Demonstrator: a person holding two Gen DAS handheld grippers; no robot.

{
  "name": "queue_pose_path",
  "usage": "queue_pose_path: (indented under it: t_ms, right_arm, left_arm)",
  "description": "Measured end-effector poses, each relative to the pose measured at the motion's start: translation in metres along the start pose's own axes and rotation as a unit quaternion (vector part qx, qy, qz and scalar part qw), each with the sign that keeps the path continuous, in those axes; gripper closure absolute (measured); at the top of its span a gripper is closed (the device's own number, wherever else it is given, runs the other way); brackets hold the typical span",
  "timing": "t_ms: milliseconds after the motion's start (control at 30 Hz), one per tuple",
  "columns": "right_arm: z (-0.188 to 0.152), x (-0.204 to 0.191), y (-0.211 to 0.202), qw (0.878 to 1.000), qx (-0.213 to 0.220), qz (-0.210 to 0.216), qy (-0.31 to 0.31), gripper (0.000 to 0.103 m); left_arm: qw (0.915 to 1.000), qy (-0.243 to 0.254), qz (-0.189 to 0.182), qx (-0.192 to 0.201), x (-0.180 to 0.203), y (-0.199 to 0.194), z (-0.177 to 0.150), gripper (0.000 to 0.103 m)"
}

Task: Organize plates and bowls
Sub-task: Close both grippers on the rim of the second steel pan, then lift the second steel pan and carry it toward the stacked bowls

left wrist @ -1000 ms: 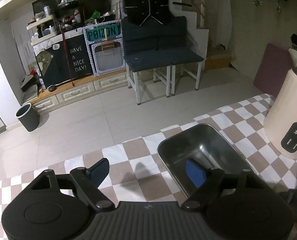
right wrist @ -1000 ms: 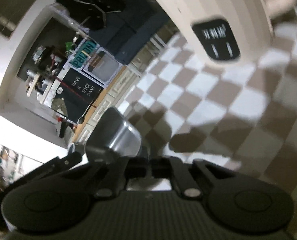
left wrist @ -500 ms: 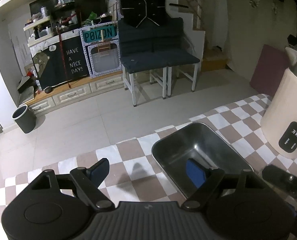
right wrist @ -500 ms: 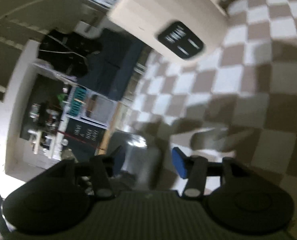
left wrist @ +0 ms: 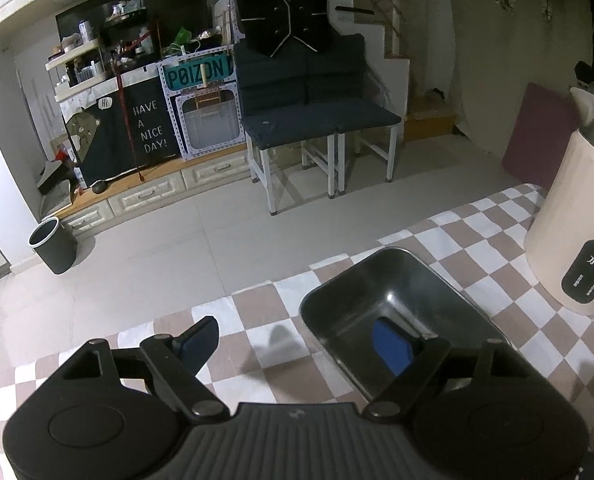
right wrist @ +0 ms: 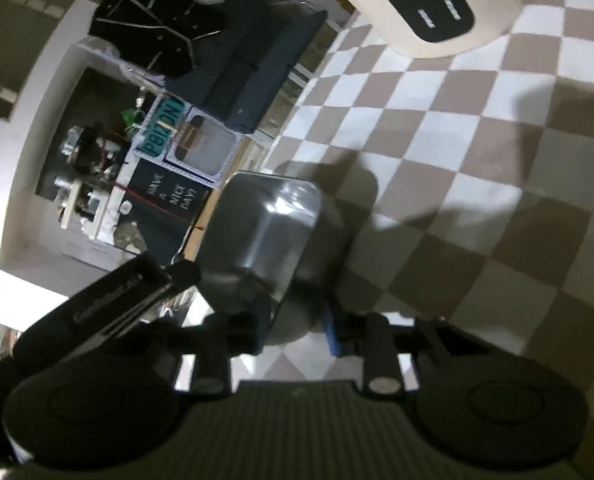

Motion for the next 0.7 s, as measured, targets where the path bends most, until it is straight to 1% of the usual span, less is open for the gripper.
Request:
queue_pose_path:
  t_ms: [100,133,200,233,300,333,400,433,467,533,567,600,700]
  right_arm:
    - [0.005,-0.003,-0.004,0.999,0.023,-0.010,-0.022,0.086]
    - [0.011,-0.004,-0.004,0.999,0.030,-0.013,-0.028,0.087]
    - [0.016,-0.002,-0.007,0.998,0.042,-0.016,-0.038,0.094]
    - [0.019,-0.001,-0.006,0.998,0.047,-0.017,-0.044,0.095]
    - [0.021,-0.002,-0.003,0.997,0.051,-0.019,-0.054,0.095]
    - [0.022,-0.001,-0.001,0.997,0.051,-0.019,-0.055,0.095]
    - [0.022,-0.001,0.000,0.997,0.049,-0.016,-0.057,0.095]
    - [0.021,-0.002,0.002,0.997,0.047,-0.013,-0.065,0.095]
    - [0.021,-0.006,0.003,0.996,0.041,-0.005,-0.080,0.095]
    - [0.019,-0.013,0.002,0.991,0.036,0.011,-0.129,0.095]
    - [0.018,-0.013,0.000,0.989,0.035,0.017,-0.142,0.095]
    - [0.018,-0.013,0.000,0.988,0.033,0.023,-0.152,0.095]
    - [0.016,-0.016,-0.002,0.983,0.025,0.030,-0.178,0.096]
  left_arm:
    - [1.0000,0.009,0.001,-0.002,0.004,0.001,-0.001,0.020]
    - [0.9999,0.011,0.002,-0.004,0.004,0.000,-0.001,0.020]
    - [0.9999,0.008,-0.002,-0.012,0.003,0.001,-0.002,0.034]
    - [0.9998,0.003,-0.004,-0.019,0.002,0.001,-0.003,0.037]
    - [0.9993,-0.006,-0.007,-0.036,-0.001,0.002,-0.006,0.053]
    - [0.9989,-0.009,-0.006,-0.045,-0.003,0.002,-0.009,0.057]
    - [0.9970,-0.011,-0.006,-0.076,-0.005,0.004,-0.015,0.078]
    - [0.9963,-0.014,-0.010,-0.084,-0.007,0.003,-0.017,0.082]
    - [0.9961,-0.017,-0.013,-0.086,-0.008,0.002,-0.019,0.088]
    - [0.9960,-0.026,-0.021,-0.082,-0.012,-0.002,-0.018,0.093]
    - [0.9958,-0.033,-0.026,-0.081,-0.014,-0.003,-0.018,0.097]
    - [0.9957,-0.040,-0.029,-0.078,-0.015,-0.004,-0.017,0.099]
    - [0.9948,-0.056,-0.033,-0.078,-0.016,-0.007,-0.018,0.099]
Point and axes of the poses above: each gripper's, at about its wrist camera, not at the fingertips, and y roughly the way its jaws point, x to its right, z to its top, the point moved 3 cm from there along y, roughly the way its jaws point, and after that the axes turned 15 degrees about x, right-handed, at the moved point
